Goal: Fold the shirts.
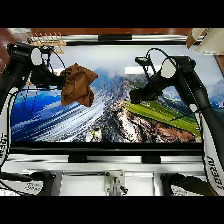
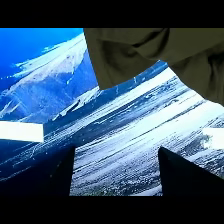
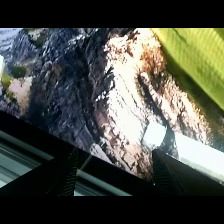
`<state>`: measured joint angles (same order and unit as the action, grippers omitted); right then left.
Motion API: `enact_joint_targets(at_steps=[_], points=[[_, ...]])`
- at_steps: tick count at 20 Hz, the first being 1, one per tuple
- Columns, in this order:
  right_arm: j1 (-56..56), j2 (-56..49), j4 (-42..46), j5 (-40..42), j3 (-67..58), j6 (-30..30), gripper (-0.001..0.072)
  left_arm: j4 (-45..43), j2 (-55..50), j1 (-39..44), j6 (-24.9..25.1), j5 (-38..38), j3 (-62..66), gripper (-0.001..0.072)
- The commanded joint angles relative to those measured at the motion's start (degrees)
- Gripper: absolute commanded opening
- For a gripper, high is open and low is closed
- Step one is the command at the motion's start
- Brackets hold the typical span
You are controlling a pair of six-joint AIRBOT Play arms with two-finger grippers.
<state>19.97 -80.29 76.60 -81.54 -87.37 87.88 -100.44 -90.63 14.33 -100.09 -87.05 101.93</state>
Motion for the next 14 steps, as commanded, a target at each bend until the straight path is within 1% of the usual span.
enact_joint_targets(at_steps=[1,4,7,8,9,10,11,13,14], points=[[0.0,0.0,1.5,3.5,0.0,0.6,0.0584,0.0,0.0,0.0,-1.4,6.4,0.1,0.0576],[0.0,0.0,1.5,6.1,0.0,1.7,0.0584,0.0,-0.2,0.0,-1.4,14.6,0.1,0.0576],[0.0,0.0,1.5,7.7,0.0,3.8,0.0584,-0.2,-1.0,-0.2,-1.2,18.2,0.1,0.0573],[0.0,0.0,1.5,7.7,0.0,4.2,0.0584,-0.2,-1.9,-0.8,-1.2,18.6,0.1,0.072],[0.0,0.0,1.5,7.7,0.0,4.7,0.0584,0.8,-3.5,-2.3,-1.2,18.2,0.1,0.072],[0.0,-0.1,1.5,7.6,0.0,5.2,0.0584,4.2,-5.5,-4.9,-1.1,17.0,0.1,0.072],[0.0,-0.4,1.4,7.5,0.0,5.7,0.0584,10.0,-7.5,-7.9,-1.0,16.2,0.1,0.072],[0.0,-1.1,0.8,7.1,0.1,6.2,0.0584,25.8,-11.8,-14.4,1.6,16.0,0.1,0.072],[0.0,-1.6,0.2,6.6,0.1,6.2,0.0584,31.6,-13.8,-16.8,2.1,16.2,0.1,0.072]])
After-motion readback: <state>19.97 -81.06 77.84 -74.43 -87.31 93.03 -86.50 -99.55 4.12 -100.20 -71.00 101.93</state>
